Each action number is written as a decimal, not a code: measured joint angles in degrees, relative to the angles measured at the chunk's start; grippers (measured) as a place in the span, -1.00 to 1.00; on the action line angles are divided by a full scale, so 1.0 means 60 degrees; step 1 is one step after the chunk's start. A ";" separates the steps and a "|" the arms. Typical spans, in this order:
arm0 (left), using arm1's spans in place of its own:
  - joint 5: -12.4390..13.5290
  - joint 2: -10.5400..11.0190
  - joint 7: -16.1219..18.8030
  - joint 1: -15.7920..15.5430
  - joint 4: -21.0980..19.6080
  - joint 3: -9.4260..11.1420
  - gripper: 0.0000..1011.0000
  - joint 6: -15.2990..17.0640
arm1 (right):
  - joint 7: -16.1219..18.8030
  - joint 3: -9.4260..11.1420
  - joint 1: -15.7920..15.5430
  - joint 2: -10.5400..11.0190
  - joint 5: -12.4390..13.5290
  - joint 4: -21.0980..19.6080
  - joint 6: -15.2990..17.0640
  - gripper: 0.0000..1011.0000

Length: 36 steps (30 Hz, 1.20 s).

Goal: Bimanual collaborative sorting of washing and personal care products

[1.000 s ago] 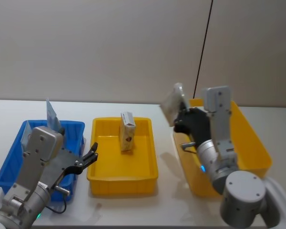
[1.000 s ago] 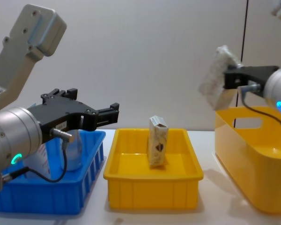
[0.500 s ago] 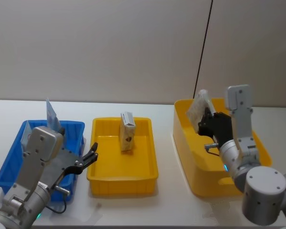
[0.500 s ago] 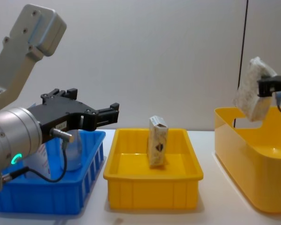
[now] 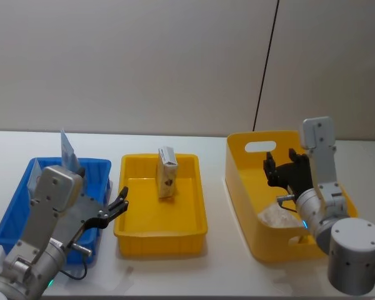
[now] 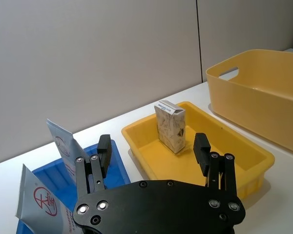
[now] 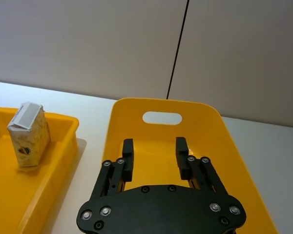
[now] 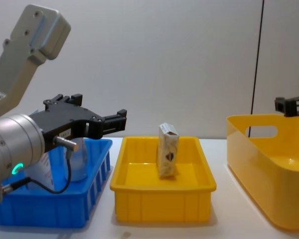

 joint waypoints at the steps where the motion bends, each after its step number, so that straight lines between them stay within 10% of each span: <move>1: 0.0000 0.0000 0.0000 0.0000 0.0001 0.0000 0.98 0.0000 | 0.0009 0.0006 0.0003 0.0004 -0.0003 0.0009 0.0011 -0.03; 17: 0.0000 0.0001 0.0000 0.0000 0.0000 0.0000 0.98 0.0000 | 0.0639 0.0117 -0.0189 0.0053 0.0191 -0.0275 -0.0398 0.95; 36: 0.0064 -0.0046 0.0428 0.0242 -0.0140 -0.0355 0.98 0.0337 | 0.1392 0.0156 -0.0518 0.0067 0.0578 -0.0862 -0.1005 0.99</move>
